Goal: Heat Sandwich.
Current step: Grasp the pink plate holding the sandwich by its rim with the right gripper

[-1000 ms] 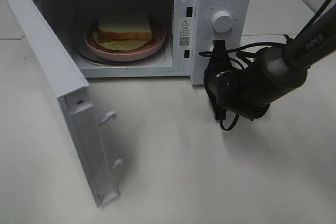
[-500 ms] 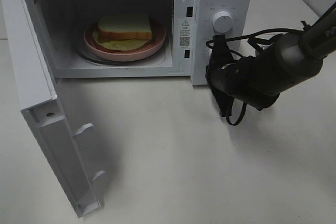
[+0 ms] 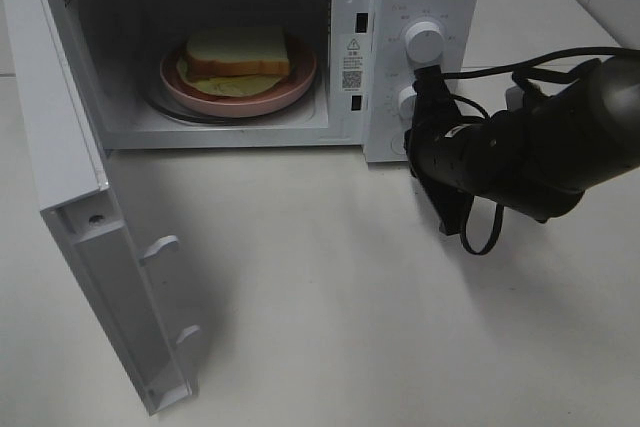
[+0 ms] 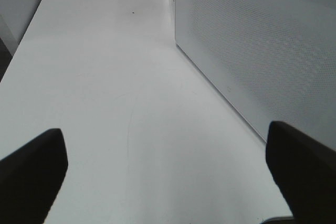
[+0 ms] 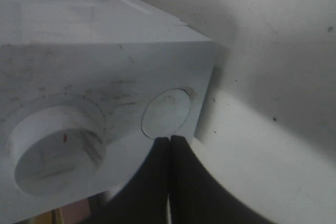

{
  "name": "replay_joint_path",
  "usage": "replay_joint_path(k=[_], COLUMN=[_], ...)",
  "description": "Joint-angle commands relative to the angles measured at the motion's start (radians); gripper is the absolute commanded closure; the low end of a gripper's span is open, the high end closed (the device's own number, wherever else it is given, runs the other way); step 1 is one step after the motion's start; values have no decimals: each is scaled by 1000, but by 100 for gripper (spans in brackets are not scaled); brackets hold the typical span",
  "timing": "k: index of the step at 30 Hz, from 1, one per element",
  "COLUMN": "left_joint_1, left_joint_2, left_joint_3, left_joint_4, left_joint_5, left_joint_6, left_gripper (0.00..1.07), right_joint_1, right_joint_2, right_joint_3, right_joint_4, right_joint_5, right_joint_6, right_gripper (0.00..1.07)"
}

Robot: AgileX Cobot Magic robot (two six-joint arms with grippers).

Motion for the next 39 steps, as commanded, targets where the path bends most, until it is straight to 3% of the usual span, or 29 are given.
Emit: replay_joint_path(k=[1,8,14,25,29,34,39], left_joint_1=[4,4,4,4,4,4,4], left_joint_2=[-22,-22,-22,-22,-22,-22,-22], left_joint_3=[3,3,3,3,3,3,3], left_joint_4=[-2,-2,-2,-2,-2,-2,-2], left_joint_5=[-8,-8,-8,-8,-8,-8,-8], left_joint_6=[-4,-4,-4,-4,-4,-4,-4], left_gripper=[9,9,9,9,9,9,9], right_joint_1=[4,3,3,0,0,0,1], right_joint_2=[-48,-132,-213,-274,-274,-274,-274], right_joint_3=[24,53,51,14,-65,-100,-161], right_joint_4=[-35,-85,-167,-188,-307,-372,-526], right_joint_5=[63,191,404,720,936,1031,1187], right_joint_6=[-46,-152,-391,-761,-861,-902,-1085], right_gripper=[107,107,106,106,105,103,103])
